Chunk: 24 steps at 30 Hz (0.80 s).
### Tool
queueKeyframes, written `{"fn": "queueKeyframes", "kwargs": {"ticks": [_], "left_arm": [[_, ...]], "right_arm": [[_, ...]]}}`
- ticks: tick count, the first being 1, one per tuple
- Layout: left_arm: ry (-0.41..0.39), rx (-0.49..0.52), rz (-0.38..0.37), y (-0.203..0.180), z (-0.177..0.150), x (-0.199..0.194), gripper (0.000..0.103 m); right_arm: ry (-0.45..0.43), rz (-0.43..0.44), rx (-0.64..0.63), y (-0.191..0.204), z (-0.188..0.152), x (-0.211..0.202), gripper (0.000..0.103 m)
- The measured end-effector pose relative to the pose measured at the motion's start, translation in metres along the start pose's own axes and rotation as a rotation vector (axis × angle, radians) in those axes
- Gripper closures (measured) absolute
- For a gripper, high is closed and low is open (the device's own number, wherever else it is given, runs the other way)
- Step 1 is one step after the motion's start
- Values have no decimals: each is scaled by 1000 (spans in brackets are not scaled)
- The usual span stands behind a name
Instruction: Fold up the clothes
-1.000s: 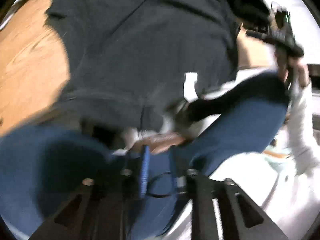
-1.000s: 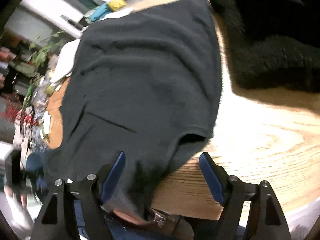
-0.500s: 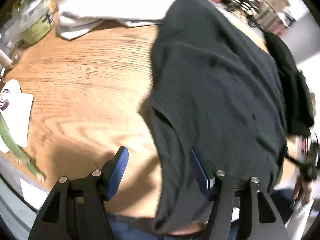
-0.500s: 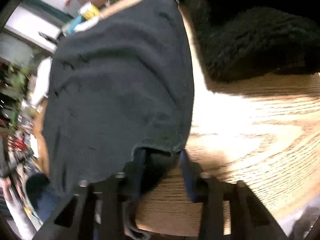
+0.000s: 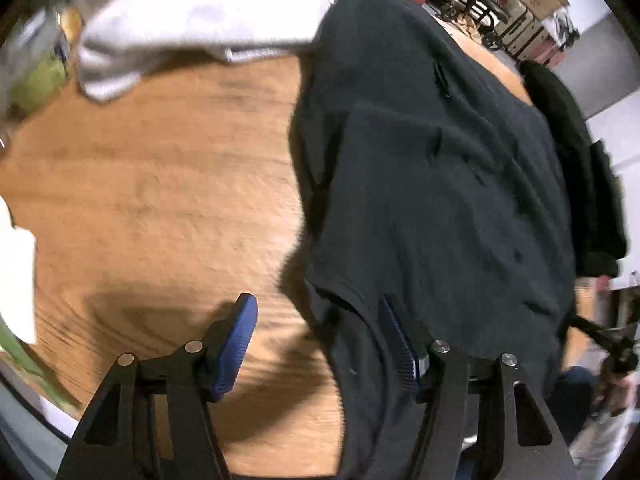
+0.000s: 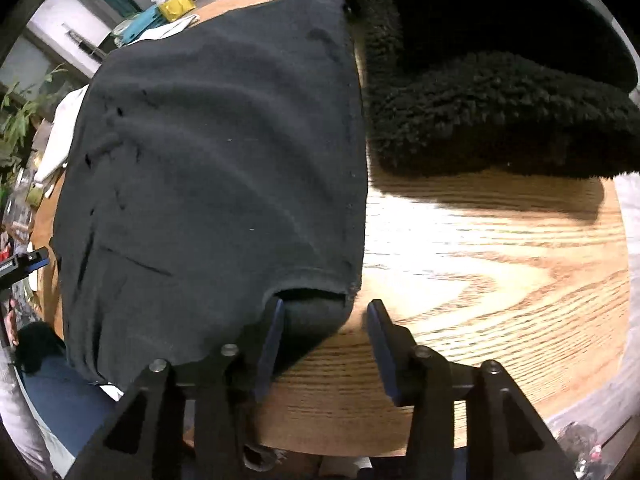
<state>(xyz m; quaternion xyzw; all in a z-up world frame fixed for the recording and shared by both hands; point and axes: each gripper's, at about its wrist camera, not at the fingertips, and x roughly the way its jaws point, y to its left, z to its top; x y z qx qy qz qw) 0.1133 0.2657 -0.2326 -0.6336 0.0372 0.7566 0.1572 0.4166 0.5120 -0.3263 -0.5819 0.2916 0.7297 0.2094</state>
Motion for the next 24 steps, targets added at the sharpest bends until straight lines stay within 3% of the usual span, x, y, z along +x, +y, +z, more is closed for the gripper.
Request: {"fn": "queueKeyframes", "kwargs": {"ticks": [1, 2, 8, 9, 10, 13, 14, 15, 16, 20, 24], "left_arm": [[4, 20, 29, -4, 1, 2, 62], [18, 40, 45, -8, 2, 6, 69], [41, 66, 20, -27, 9, 25, 75], [42, 64, 13, -29, 10, 29, 79], [40, 67, 9, -32, 11, 31, 95], [27, 71, -8, -37, 9, 32, 97], [21, 69, -16, -35, 6, 28, 97], [15, 65, -21, -25, 3, 20, 97], [8, 54, -20, -8, 1, 9, 97], [12, -38, -39, 23, 5, 7, 97], [57, -62, -47, 23, 1, 19, 95]], "right_arm": [[6, 0, 7, -1, 1, 3, 54], [10, -1, 14, -2, 2, 5, 54], [4, 20, 51, -4, 10, 9, 53], [4, 27, 56, -3, 11, 10, 53], [3, 35, 60, -2, 12, 11, 53], [-4, 33, 43, 3, 17, 14, 59], [-7, 36, 34, 5, 19, 15, 70], [-11, 38, 29, 5, 21, 15, 87], [-15, 39, 26, 5, 22, 14, 94], [-41, 33, 21, -2, 27, 6, 95], [-29, 15, 3, 5, 28, 10, 94]]}}
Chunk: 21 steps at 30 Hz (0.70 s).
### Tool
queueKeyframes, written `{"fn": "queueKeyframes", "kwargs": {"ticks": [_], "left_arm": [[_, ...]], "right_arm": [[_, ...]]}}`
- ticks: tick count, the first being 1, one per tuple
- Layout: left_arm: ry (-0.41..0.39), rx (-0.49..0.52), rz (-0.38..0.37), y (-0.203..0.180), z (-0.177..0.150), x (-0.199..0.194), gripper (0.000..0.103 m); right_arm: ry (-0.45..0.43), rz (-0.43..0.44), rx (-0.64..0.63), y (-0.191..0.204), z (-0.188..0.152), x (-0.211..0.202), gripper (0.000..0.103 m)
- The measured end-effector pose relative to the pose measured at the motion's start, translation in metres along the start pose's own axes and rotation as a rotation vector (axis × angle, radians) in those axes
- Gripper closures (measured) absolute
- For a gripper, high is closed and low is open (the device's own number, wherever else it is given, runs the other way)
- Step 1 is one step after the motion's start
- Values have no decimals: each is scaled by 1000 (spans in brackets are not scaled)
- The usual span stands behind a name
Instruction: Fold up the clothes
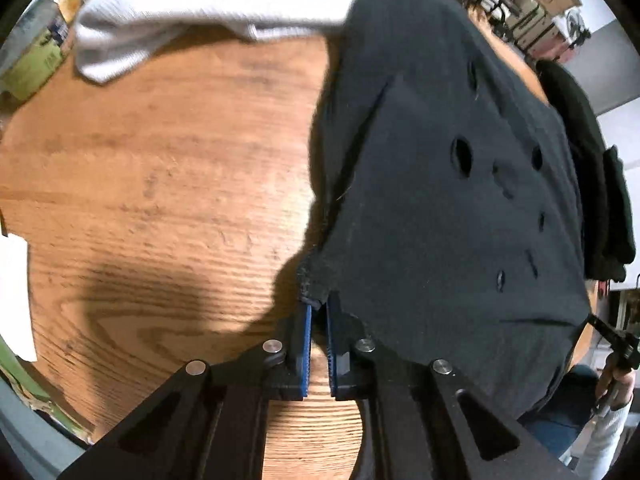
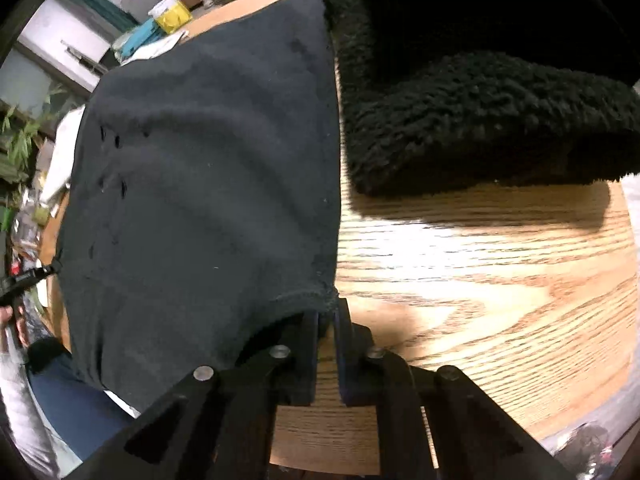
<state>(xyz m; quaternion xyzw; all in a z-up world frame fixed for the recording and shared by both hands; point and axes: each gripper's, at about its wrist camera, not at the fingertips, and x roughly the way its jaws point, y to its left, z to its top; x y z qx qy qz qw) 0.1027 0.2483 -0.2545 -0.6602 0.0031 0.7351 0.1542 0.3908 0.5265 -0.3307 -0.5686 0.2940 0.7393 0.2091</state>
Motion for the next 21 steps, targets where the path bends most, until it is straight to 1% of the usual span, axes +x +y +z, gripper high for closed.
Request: {"fn": "queueKeyframes", "kwargs": {"ticks": [1, 2, 3, 5, 6, 8, 11, 14, 17, 20, 21], "left_arm": [[-3, -2, 5, -3, -2, -1, 95], [-6, -4, 11, -5, -3, -2, 94], [-14, -7, 14, -8, -5, -5, 94], [-39, -13, 20, -10, -10, -15, 91], [-46, -18, 31, -10, -13, -19, 90], [-45, -12, 41, -13, -20, -25, 82], [-11, 22, 23, -25, -36, -24, 74], [25, 70, 10, -45, -52, -17, 73], [55, 114, -23, -66, -72, -10, 73], [93, 135, -63, -80, -95, -1, 73], [107, 136, -66, -83, -101, 4, 73]], "right_arm": [[9, 5, -2, 4, 0, 2, 92], [20, 16, 0, 7, 0, 3, 85], [29, 28, -1, 9, -1, 4, 70], [16, 13, 10, 12, -1, 1, 56], [12, -8, 13, 12, -1, -1, 57], [3, -10, 16, 12, -2, -6, 57], [-1, -4, -7, 19, -5, -12, 56], [28, 18, -58, 38, -10, -7, 57], [70, 63, -97, 62, -18, 4, 57], [89, 104, -131, 81, -27, 12, 61], [93, 110, -146, 86, -30, 16, 71]]}}
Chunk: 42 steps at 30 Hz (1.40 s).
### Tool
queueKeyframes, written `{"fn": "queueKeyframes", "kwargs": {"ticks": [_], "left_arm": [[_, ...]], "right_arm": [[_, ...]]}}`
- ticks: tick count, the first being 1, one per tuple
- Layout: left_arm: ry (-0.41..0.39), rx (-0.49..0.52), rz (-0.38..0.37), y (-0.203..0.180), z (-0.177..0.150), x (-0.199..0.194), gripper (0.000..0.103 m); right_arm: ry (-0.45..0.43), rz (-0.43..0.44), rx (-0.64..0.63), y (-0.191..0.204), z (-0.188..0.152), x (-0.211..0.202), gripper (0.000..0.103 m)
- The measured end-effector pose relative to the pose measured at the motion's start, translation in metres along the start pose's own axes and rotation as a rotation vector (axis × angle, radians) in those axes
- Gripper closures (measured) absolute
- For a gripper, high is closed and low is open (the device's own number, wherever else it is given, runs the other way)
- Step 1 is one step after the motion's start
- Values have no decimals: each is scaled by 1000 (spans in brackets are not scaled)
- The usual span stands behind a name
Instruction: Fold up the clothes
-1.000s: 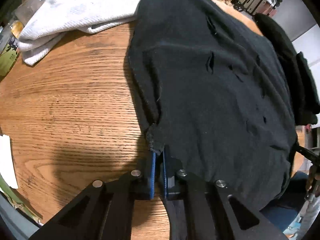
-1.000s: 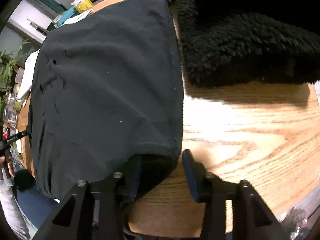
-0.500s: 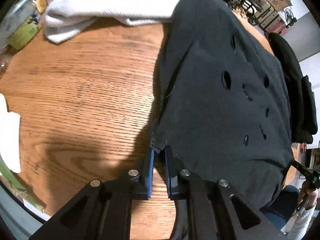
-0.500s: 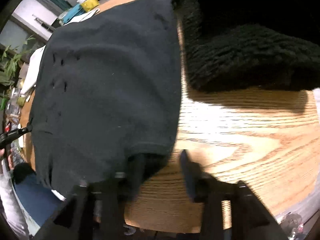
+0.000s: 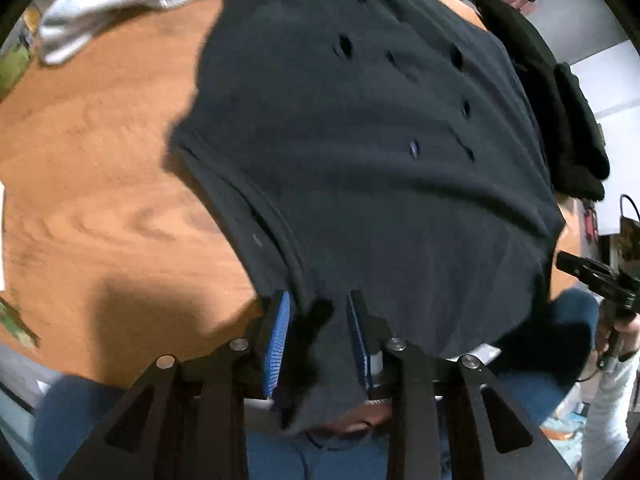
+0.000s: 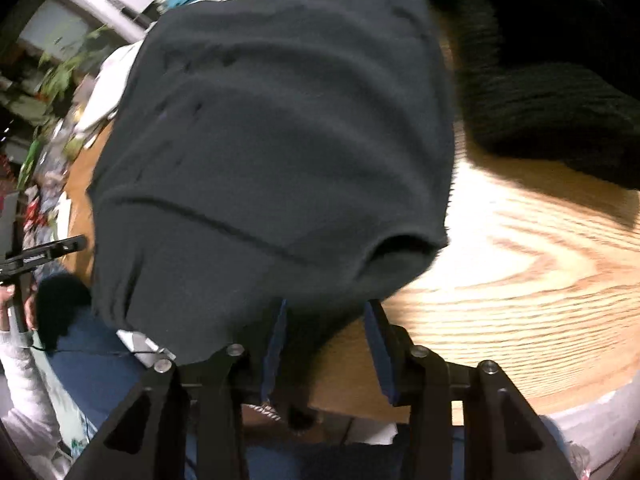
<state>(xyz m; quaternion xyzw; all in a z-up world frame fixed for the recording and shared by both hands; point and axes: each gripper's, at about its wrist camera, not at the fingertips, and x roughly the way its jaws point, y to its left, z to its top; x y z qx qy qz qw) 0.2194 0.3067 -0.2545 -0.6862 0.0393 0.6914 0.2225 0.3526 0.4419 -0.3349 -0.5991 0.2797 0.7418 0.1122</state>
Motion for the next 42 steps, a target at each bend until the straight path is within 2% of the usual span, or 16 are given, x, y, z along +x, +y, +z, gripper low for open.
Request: {"fn": "queueKeyframes", "kwargs": {"ticks": [1, 2, 5, 10, 12, 13, 14, 15, 19, 20, 24, 28, 34, 37, 39, 42], "left_arm": [[12, 4, 4, -2, -3, 5, 73], [24, 8, 9, -4, -6, 10, 73], [9, 42, 56, -9, -15, 12, 72], [26, 53, 71, -2, -16, 8, 72], [36, 56, 81, 6, -14, -1, 72], [40, 66, 80, 13, -26, -11, 72], [44, 75, 79, 20, -38, -21, 72], [47, 85, 75, 24, -48, -29, 72], [54, 117, 68, 18, -62, -35, 72], [58, 117, 67, 18, -66, -36, 72], [85, 109, 57, 24, -94, -35, 72], [111, 116, 27, 35, -66, -8, 72], [113, 115, 5, 41, -51, -6, 72], [122, 123, 12, 38, -52, 4, 72], [123, 119, 16, 39, -53, 9, 72], [124, 115, 12, 40, -51, 13, 72]], "right_arm": [[9, -6, -21, 8, -4, 6, 79], [19, -14, -43, 16, -7, 12, 100], [51, -39, -83, 30, -21, 22, 100], [54, -88, -27, 15, -31, 15, 102], [58, -46, -1, 14, -35, 14, 92], [55, -23, 13, 15, -37, 14, 86], [47, 11, 17, 19, -38, 13, 68], [39, 48, 18, 24, -39, 13, 67], [42, 79, -10, 3, -51, 12, 73], [45, 86, -21, -20, -55, 11, 74], [81, 107, -85, -14, -78, -6, 74], [128, 84, -140, 0, -92, 5, 74], [130, 48, -147, 7, -88, 19, 75], [122, 26, -155, 20, -86, 32, 83], [120, 12, -156, 12, -88, 21, 95], [118, 10, -172, 13, -95, 15, 98]]}}
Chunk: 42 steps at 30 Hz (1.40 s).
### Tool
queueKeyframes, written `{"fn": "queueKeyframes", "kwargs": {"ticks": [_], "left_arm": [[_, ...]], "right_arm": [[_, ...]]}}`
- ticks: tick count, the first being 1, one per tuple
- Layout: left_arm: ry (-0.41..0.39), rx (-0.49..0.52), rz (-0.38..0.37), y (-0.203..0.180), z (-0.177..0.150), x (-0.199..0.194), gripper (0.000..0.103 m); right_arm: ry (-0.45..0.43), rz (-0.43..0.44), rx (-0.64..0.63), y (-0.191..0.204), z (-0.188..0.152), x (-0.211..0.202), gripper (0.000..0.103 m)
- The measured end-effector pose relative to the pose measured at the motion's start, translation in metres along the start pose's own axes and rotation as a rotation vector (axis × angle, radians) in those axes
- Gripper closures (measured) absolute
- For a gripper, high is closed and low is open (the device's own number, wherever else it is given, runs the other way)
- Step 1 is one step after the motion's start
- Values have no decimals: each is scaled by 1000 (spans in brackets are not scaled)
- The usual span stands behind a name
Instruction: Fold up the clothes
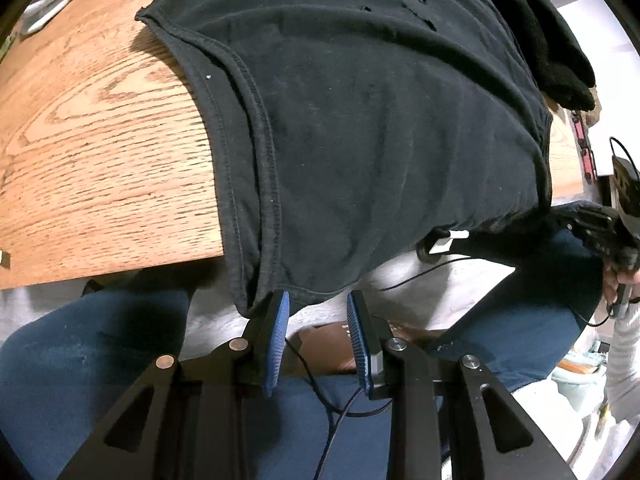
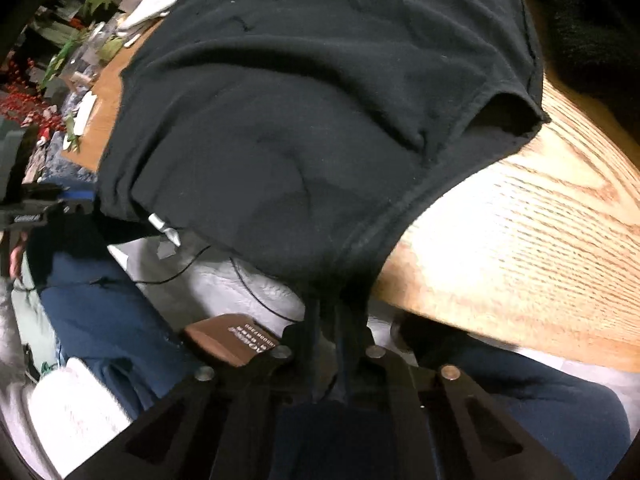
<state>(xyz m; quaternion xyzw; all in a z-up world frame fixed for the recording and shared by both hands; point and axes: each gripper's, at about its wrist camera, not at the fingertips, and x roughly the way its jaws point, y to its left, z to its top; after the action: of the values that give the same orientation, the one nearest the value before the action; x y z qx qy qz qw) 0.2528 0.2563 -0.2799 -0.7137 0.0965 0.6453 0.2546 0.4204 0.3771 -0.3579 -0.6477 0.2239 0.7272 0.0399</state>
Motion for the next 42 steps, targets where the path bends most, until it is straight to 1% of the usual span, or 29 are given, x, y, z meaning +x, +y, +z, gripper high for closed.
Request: {"fn": "queueKeyframes", "kwargs": {"ticks": [3, 7, 8, 9, 11, 13, 15, 19, 21, 23, 30, 35, 38, 42], "left_arm": [[11, -5, 12, 3, 4, 2, 72], [33, -10, 47, 3, 9, 10, 72], [33, -9, 56, 3, 8, 9, 72], [30, -9, 59, 4, 7, 7, 72], [18, -15, 56, 7, 5, 3, 72], [4, -25, 55, 11, 4, -1, 72], [-1, -21, 58, 11, 5, -1, 72], [14, 1, 56, 8, 9, 6, 72], [23, 2, 74, 7, 11, 12, 72], [16, -9, 91, 7, 12, 14, 72], [-67, -5, 179, 0, 17, -2, 72], [-118, -2, 209, -6, 26, -3, 70], [-166, -5, 235, -10, 30, -4, 70], [-227, -21, 264, -11, 33, -2, 70]], "right_arm": [[13, -21, -5, -2, -12, -9, 98], [34, -115, 62, -40, -16, -25, 97], [41, -141, 79, -46, -15, -26, 90], [45, -143, 86, -49, -15, -25, 77], [36, -98, 93, -48, -15, -27, 58], [43, -68, 69, -40, -14, -24, 59], [51, -47, 47, -34, -11, -21, 56], [64, -52, 32, -21, -6, -12, 54], [62, -54, 36, -20, -5, -13, 54], [54, -59, 42, -21, -5, -13, 54], [6, -69, 45, -22, -5, -27, 54], [-28, -94, 53, -21, 1, -35, 54], [-68, -156, 57, -21, 6, -42, 54], [-115, -181, 103, -24, 10, -46, 52]]}}
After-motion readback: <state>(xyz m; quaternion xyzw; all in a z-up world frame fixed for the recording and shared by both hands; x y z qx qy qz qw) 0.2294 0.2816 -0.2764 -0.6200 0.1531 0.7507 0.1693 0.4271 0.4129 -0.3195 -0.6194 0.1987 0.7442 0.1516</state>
